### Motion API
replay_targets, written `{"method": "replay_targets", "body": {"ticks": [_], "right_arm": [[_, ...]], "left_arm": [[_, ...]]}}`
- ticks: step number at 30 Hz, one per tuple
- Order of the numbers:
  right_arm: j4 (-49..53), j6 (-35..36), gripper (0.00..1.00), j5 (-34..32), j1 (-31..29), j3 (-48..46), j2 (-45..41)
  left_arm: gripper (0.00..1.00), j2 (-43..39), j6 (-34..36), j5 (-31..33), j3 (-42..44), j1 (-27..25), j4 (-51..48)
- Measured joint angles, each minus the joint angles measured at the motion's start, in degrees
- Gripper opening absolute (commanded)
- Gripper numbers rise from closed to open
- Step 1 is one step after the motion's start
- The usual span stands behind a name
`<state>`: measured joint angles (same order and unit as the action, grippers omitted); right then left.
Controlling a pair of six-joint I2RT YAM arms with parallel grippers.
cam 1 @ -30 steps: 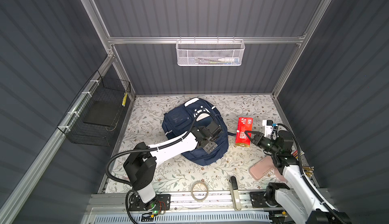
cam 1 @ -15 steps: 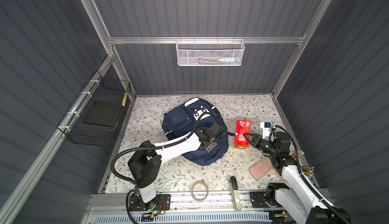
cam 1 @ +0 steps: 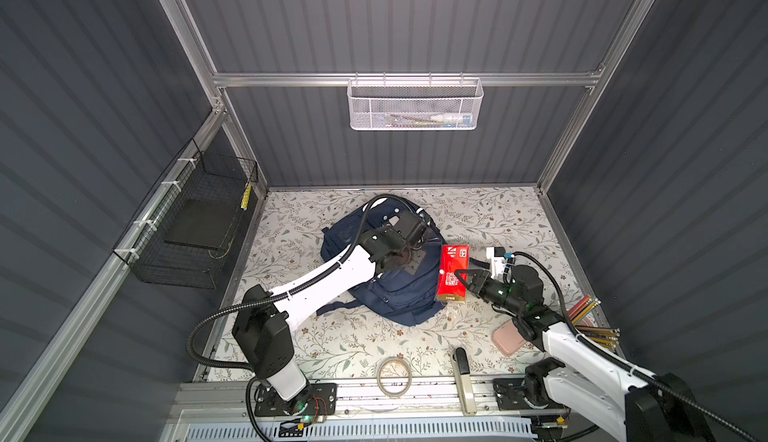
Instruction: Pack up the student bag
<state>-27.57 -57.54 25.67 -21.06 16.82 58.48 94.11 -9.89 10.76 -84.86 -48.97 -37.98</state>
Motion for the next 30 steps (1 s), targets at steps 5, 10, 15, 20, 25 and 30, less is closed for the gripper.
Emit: {"method": "replay_targets", "body": {"ticks": [5, 10, 15, 20, 25, 30], "right_arm": [[-7.3, -5.6, 0.00, -4.3, -6.7, 3.1, 11.9], [-12.4, -8.0, 0.00, -7.5, -11.1, 11.0, 21.2], [-11.7, -8.7, 0.00, -11.8, -12.5, 16.3, 25.4], [-12.3, -9.2, 0.00, -18.8, -15.8, 22.6, 32.0], [-16.0, -9.6, 0.00, -23.4, -18.5, 28.1, 39.7], [-20.4, -9.5, 0.34, -24.5, -19.5, 30.9, 45.0]], "left_arm": [[0.00, -0.4, -3.6, -2.6, -1.0, 1.1, 0.3], [0.00, -0.5, -5.7, -5.1, -1.5, 1.4, 0.4], [0.00, -0.5, -8.5, -7.8, -1.9, 1.9, 2.1], [0.00, -0.5, -11.2, -9.2, -3.6, 2.6, 2.3], [0.00, -0.4, -12.4, -9.5, -4.3, 3.7, 2.3], [0.00, -0.4, -13.9, -9.7, -3.7, 4.7, 3.6]]}}
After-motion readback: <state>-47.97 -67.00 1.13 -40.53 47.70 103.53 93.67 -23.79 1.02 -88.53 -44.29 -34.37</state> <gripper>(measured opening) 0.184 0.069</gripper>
